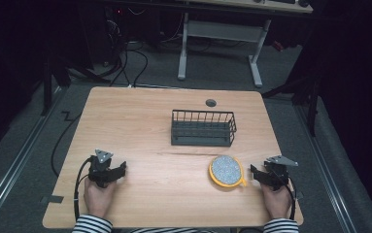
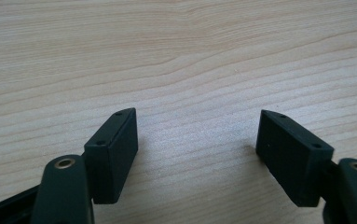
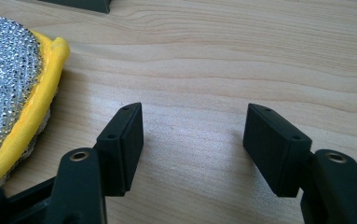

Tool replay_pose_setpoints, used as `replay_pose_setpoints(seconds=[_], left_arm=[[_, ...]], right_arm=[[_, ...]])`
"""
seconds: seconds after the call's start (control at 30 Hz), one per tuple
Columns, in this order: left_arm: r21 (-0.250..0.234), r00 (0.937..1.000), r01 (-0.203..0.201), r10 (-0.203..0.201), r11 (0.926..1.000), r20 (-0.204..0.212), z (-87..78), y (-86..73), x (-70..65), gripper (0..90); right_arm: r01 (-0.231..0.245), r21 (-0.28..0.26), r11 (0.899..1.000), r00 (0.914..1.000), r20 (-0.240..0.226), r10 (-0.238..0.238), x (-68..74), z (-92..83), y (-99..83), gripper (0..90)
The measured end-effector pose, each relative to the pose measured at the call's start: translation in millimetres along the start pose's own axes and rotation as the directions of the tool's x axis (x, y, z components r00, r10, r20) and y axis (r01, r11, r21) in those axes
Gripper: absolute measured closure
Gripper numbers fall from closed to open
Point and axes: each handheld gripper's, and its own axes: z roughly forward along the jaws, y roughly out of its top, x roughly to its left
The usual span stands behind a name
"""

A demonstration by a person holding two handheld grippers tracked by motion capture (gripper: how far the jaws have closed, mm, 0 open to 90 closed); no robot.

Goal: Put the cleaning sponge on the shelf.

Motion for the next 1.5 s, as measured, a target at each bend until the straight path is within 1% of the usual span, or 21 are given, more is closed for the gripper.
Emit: replay_pose_setpoints(seconds=[0.47,0.6,0.67,0.7,0.77,0.87,0.93,1.0,1.1,1.17,1.2,1.27,1.3,1.33,1.43,1.47,1.5], left_arm=[[0.000,0.9999,-0.004,0.004,1.0000,0.009,-0.1,0.0,0.3,30.2],[0.006,0.9998,0.012,-0.012,0.9999,0.015,-0.9,1.1,2.3,32.1],[0.004,0.9993,0.028,-0.028,0.9996,0.024,-1.1,1.5,3.4,32.1],[0.004,0.9993,0.028,-0.028,0.9996,0.024,-1.1,1.5,3.4,32.2],[0.009,0.9979,0.051,-0.052,0.9986,0.040,-1.7,2.8,6.0,32.2],[0.029,0.9952,0.069,-0.070,0.9972,0.068,-3.3,5.3,8.6,35.1],[0.036,0.9947,0.069,-0.072,0.9970,0.074,-3.9,6.4,8.9,35.8],[0.035,0.9937,0.066,-0.069,0.9972,0.088,-6.8,10.5,8.6,35.6],[0.027,0.9936,0.065,-0.067,0.9975,0.091,-9.1,14.0,7.6,35.3],[0.023,0.9932,0.053,-0.055,0.9983,0.102,-12.6,21.6,5.8,35.3],[0.023,0.9932,0.053,-0.055,0.9983,0.102,-12.6,21.6,5.8,35.6],[0.022,0.9908,0.048,-0.050,0.9986,0.125,-14.5,27.4,4.7,36.7],[0.019,0.9903,0.046,-0.048,0.9987,0.130,-15.2,30.4,3.7,36.8],[0.008,0.9890,0.042,-0.042,0.9991,0.141,-17.1,35.6,2.2,36.8],[-0.001,0.9876,0.043,-0.042,0.9991,0.152,-18.7,39.8,1.1,37.2],[-0.006,0.9852,0.044,-0.042,0.9990,0.166,-19.2,43.3,0.3,37.2],[-0.002,0.9844,0.040,-0.039,0.9992,0.172,-19.2,45.3,-0.4,37.5]], right_arm=[[0.000,0.000,1.000,1.0000,-0.001,0.000,0.0,0.0,0.0,37.9],[0.004,0.000,1.000,1.0000,-0.001,-0.004,-0.1,0.0,0.0,37.7],[0.004,0.000,1.000,1.0000,-0.001,-0.004,-0.1,0.0,0.0,37.6],[0.000,0.001,1.000,1.0000,-0.001,0.000,0.3,-0.1,0.0,37.6],[0.001,0.001,1.000,1.0000,-0.001,-0.001,0.2,-0.1,0.0,37.6],[-0.001,0.001,1.000,1.0000,-0.001,0.001,0.4,-0.2,-0.1,37.6],[-0.003,0.002,1.000,1.0000,-0.001,0.003,0.5,-0.2,-0.1,37.6],[-0.001,0.001,1.000,1.0000,-0.002,0.001,0.4,-0.2,-0.2,37.5],[-0.001,0.001,1.000,1.0000,-0.002,0.001,0.5,-0.2,-0.2,37.5],[-0.001,0.001,1.000,1.0000,-0.002,0.001,0.5,-0.2,-0.2,37.4],[-0.001,0.001,1.000,1.0000,-0.002,0.001,0.5,-0.2,-0.2,37.4],[-0.001,0.001,1.000,1.0000,-0.002,0.001,0.5,-0.2,-0.2,37.3],[-0.001,0.002,1.000,1.0000,-0.003,0.001,0.5,-0.2,-0.2,37.1],[0.000,0.001,1.000,1.0000,-0.003,0.000,0.6,-0.2,-0.3,37.0],[-0.002,0.003,1.000,1.0000,-0.002,0.002,0.7,-0.3,-0.3,37.0],[0.000,0.001,1.000,1.0000,-0.003,0.000,0.6,-0.2,-0.3,37.0],[-0.001,0.002,1.000,1.0000,-0.003,0.001,0.6,-0.3,-0.3,37.0]])
